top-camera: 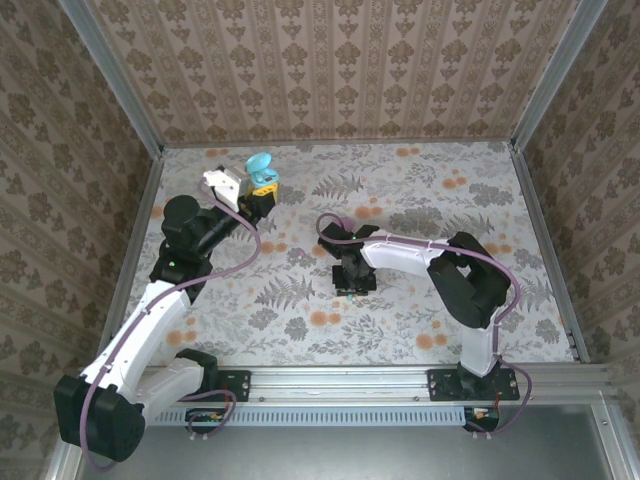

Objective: Insert the wireless bluetooth earbuds into the charging case

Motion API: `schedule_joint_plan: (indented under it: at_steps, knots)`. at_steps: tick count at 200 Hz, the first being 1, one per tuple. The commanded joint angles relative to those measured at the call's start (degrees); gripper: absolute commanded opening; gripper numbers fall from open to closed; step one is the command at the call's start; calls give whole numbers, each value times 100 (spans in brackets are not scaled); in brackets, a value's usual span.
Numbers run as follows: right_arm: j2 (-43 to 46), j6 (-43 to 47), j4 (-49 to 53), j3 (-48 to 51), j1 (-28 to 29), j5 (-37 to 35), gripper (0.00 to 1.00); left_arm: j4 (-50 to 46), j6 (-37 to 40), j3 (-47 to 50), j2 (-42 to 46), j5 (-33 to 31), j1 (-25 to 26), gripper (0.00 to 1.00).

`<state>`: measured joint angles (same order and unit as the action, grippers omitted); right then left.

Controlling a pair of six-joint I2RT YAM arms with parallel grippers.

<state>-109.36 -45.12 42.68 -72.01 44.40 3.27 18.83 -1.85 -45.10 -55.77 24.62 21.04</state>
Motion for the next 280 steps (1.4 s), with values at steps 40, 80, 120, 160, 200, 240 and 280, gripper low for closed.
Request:
schedule_joint_plan:
  at_steps: [40,80,120,160,200,240,280]
  knots:
    - [-163,221,374,-216,-11,-26,25,123,45,-100,72,11,41,35]
    - [70,194,294,-151,-36,-98,20,121,40,-110,56,33,44,35]
    - [1568,102,-370,309,-367,328,20,263,63,-88,-156,546,53,34]
    - [3436,33,-1153,369,-1033,1312,21,944,160,28,-668,1607,309,34]
    - [3945,113,-1507,-331,-1215,2393,21,1230,343,-48,-1103,2017,716,34]
    - [3817,-75,-2266,-585,-1208,3082,21,1155,462,-246,-1302,2404,901,33]
    - [3558,-28,-2379,-750,-1206,3118,21,1087,431,-363,-1358,2693,980,33]
